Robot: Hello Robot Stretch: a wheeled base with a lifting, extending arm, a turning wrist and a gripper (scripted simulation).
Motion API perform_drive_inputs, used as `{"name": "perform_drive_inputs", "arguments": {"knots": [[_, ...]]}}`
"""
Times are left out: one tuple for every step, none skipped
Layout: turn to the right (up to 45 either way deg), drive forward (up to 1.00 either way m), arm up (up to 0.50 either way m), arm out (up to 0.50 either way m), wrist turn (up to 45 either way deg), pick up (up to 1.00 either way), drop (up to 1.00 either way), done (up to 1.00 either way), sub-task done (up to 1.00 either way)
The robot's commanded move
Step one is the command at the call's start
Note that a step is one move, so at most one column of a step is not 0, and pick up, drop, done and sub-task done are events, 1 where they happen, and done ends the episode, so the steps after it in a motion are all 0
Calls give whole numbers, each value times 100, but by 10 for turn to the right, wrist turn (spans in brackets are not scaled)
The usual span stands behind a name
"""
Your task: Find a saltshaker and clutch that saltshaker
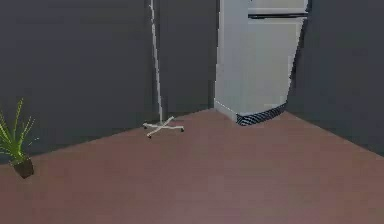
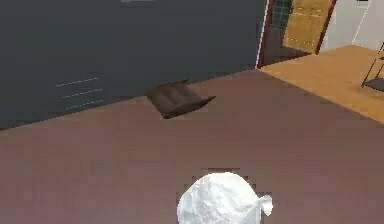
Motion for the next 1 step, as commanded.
{"name": "perform_drive_inputs", "arguments": {"knots": [[450,0,0,0,0,0,0,0,0]]}}
